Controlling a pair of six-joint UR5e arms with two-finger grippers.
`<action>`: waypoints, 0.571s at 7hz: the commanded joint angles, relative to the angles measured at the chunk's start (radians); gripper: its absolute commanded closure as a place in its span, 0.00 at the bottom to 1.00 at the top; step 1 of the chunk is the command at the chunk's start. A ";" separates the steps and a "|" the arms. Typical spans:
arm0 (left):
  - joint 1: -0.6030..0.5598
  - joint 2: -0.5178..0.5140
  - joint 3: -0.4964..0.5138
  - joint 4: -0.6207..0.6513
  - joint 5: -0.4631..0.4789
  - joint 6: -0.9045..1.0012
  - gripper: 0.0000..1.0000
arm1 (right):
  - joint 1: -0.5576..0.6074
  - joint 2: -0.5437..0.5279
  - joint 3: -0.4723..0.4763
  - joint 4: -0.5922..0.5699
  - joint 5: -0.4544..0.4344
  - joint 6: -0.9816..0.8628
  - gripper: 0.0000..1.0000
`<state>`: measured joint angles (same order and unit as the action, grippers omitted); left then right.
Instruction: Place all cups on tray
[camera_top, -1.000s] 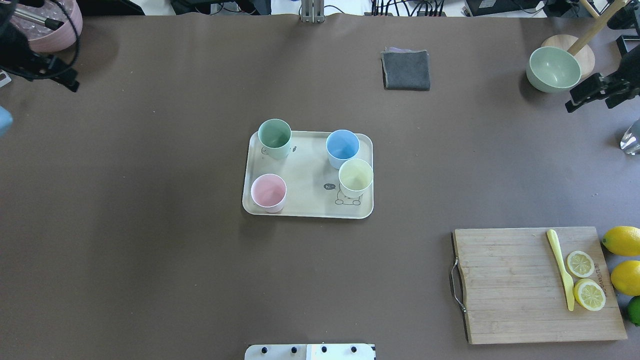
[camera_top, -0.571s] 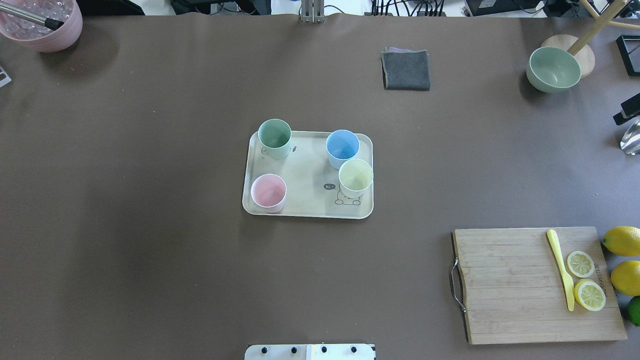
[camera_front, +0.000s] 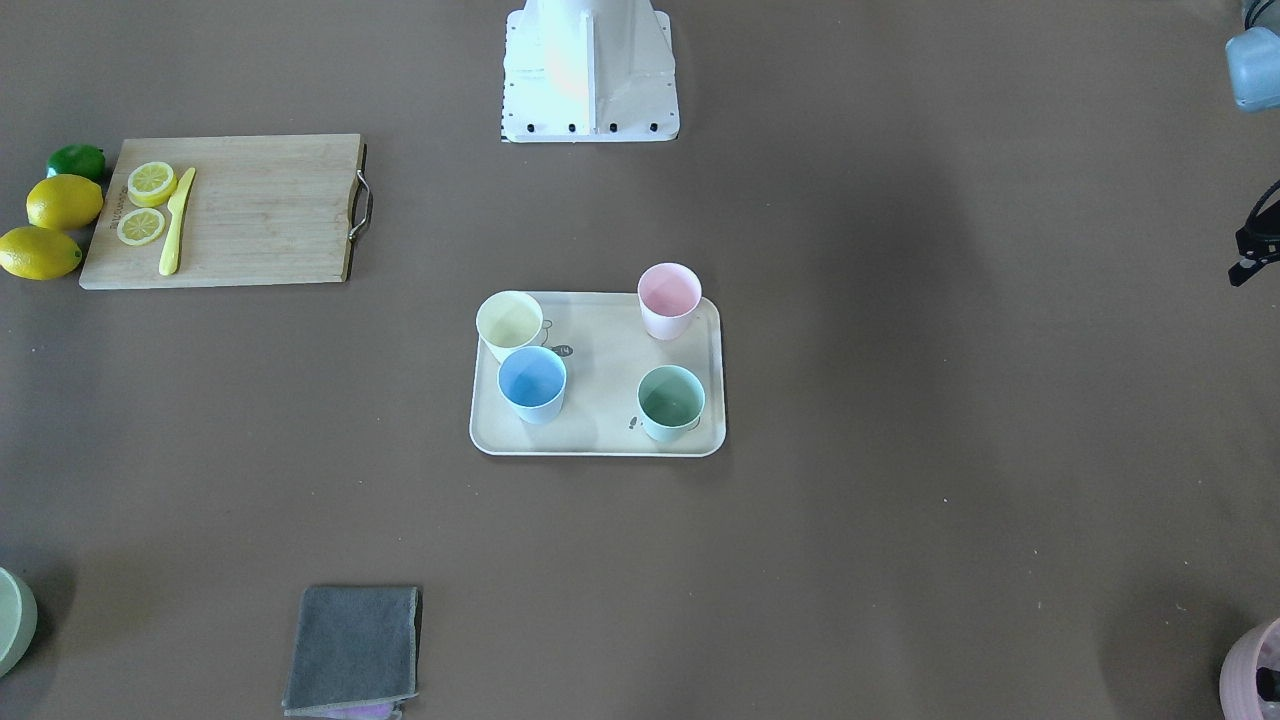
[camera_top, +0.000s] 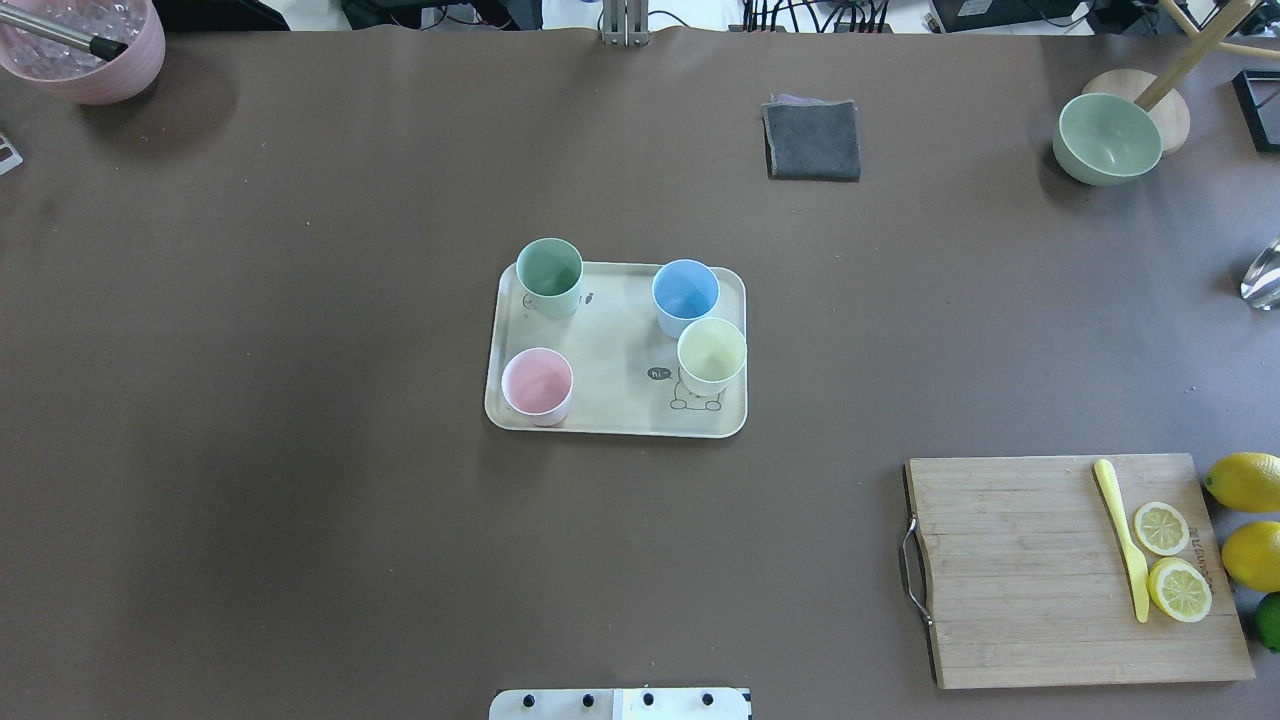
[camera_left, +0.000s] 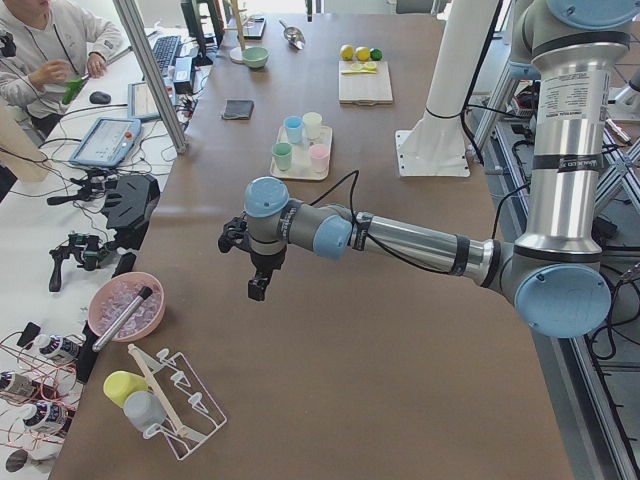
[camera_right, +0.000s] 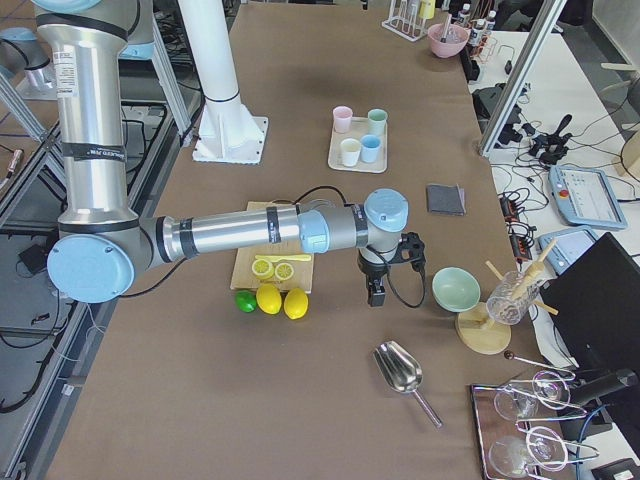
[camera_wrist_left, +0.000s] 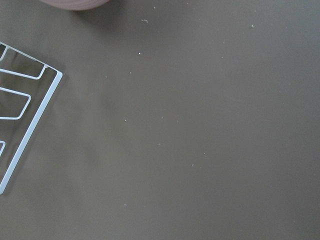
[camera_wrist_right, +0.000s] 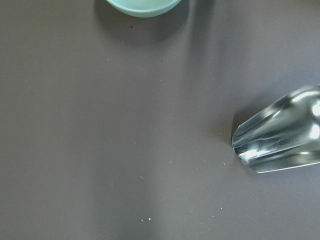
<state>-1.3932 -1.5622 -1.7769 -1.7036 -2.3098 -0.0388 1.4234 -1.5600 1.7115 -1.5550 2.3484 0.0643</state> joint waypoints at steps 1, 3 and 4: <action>-0.009 0.014 0.004 0.004 -0.121 -0.035 0.01 | 0.002 -0.005 -0.001 0.001 -0.011 -0.005 0.00; -0.010 0.034 0.008 -0.002 -0.125 -0.056 0.01 | 0.002 -0.005 -0.001 0.003 -0.011 -0.005 0.00; -0.015 0.039 0.013 -0.001 -0.120 -0.052 0.01 | 0.003 -0.005 0.000 0.004 -0.009 -0.005 0.00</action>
<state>-1.4042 -1.5336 -1.7692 -1.7038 -2.4306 -0.0897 1.4256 -1.5646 1.7110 -1.5522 2.3385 0.0599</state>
